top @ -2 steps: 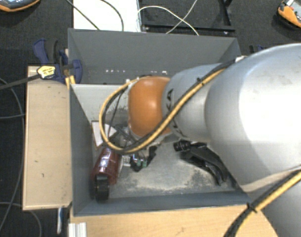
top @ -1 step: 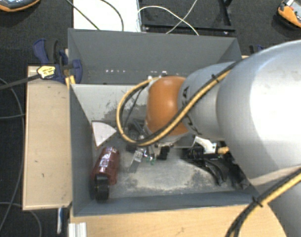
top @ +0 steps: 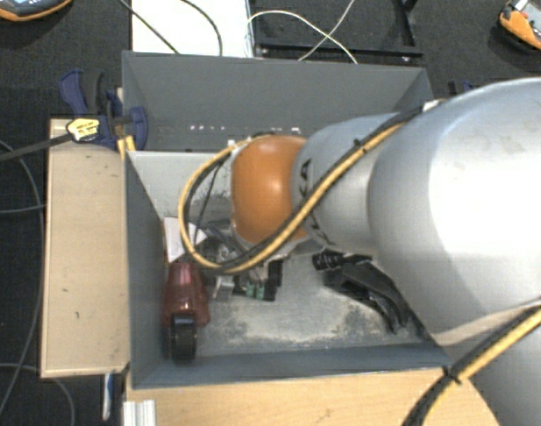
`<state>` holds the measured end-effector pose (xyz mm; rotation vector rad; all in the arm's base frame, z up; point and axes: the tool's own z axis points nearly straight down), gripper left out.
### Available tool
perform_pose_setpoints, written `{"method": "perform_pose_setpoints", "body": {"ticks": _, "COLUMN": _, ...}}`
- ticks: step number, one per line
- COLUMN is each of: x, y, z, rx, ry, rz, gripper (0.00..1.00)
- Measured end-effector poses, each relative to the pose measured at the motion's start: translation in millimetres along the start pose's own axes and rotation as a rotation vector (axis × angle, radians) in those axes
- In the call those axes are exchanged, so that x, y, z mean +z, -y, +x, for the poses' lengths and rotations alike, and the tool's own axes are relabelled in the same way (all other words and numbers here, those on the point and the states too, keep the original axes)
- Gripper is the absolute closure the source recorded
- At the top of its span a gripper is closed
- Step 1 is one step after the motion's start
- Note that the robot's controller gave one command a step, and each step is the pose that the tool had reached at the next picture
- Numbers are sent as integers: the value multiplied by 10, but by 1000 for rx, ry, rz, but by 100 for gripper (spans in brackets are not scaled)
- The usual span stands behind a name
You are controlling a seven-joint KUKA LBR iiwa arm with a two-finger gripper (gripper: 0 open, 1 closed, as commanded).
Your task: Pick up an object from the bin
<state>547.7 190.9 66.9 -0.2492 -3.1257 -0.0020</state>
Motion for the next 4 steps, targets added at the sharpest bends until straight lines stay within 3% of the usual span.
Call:
{"method": "perform_pose_setpoints", "body": {"ticks": 2, "x": -27, "y": 6, "z": 9, "rx": 1, "ry": -2, "rz": 1, "gripper": 100}}
{"method": "perform_pose_setpoints", "body": {"ticks": 3, "x": -299, "y": 17, "z": 36, "rx": 1, "ry": -12, "rz": 5, "gripper": 100}}
{"method": "perform_pose_setpoints", "body": {"ticks": 4, "x": -526, "y": 10, "z": 23, "rx": 1, "ry": -7, "rz": 3, "gripper": 100}}
